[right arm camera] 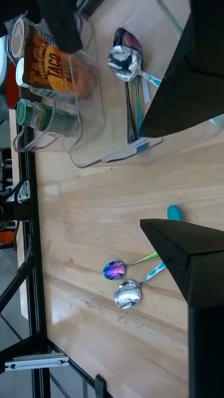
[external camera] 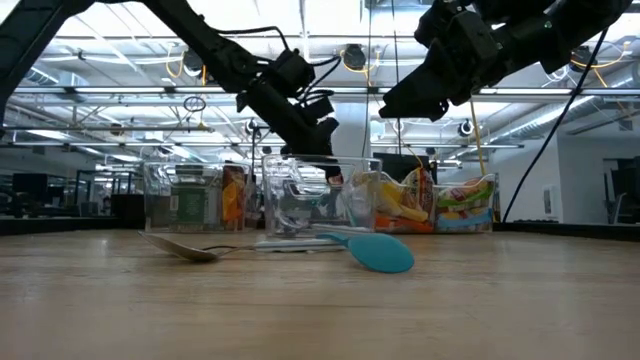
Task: Pick & Place Food Item
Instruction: Put the top purple spoon into the middle transparent bin, then adjust the middle transparent bin on the table
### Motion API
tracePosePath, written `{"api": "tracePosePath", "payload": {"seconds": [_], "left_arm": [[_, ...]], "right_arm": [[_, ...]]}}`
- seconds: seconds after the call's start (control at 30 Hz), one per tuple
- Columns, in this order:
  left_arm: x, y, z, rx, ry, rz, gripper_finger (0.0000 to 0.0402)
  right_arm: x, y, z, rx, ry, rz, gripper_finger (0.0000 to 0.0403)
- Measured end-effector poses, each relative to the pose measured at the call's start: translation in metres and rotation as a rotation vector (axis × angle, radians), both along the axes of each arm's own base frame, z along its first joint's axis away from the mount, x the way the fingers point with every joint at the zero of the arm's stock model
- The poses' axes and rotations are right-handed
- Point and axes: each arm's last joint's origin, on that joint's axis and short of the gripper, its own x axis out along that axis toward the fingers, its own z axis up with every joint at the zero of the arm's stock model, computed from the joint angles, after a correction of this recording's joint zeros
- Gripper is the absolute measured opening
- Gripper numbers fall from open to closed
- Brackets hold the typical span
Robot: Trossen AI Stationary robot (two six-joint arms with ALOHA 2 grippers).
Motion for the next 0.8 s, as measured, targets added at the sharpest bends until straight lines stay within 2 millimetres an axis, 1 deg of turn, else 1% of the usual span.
{"api": "tracePosePath", "payload": {"seconds": [0.23, 0.37, 0.43, 0.5, 0.6, 0.7, 0.8], "left_arm": [[0.001, -0.003, 0.002, 0.219, 0.115, 0.15, 0.0104], [0.002, -0.012, 0.006, 0.286, 0.161, 0.213, 0.0149], [0.001, -0.02, 0.016, 0.289, 0.154, 0.214, 0.0174], [0.0, -0.031, 0.027, 0.266, 0.136, 0.186, 0.0196], [-0.005, -0.052, 0.045, 0.164, 0.097, 0.094, 0.022], [-0.012, -0.073, 0.06, 0.022, 0.054, -0.002, 0.0232], [-0.01, -0.098, 0.065, -0.088, 0.038, -0.109, 0.0234]], "right_arm": [[0.0, 0.0, 0.001, 0.0, -0.009, 0.0, 0.0221], [0.0, 0.0, 0.001, 0.0, -0.009, 0.0, 0.022], [0.0, 0.0, 0.001, 0.0, -0.008, 0.0, 0.0219], [0.0, 0.0, 0.001, 0.0, -0.007, 0.0, 0.0218], [0.0, 0.0, 0.0, 0.0, -0.001, 0.0, 0.0217], [0.0, 0.0, 0.0, 0.0, 0.002, 0.0, 0.0219], [0.0, 0.0, 0.0, 0.001, 0.001, 0.0, 0.0219]]}}
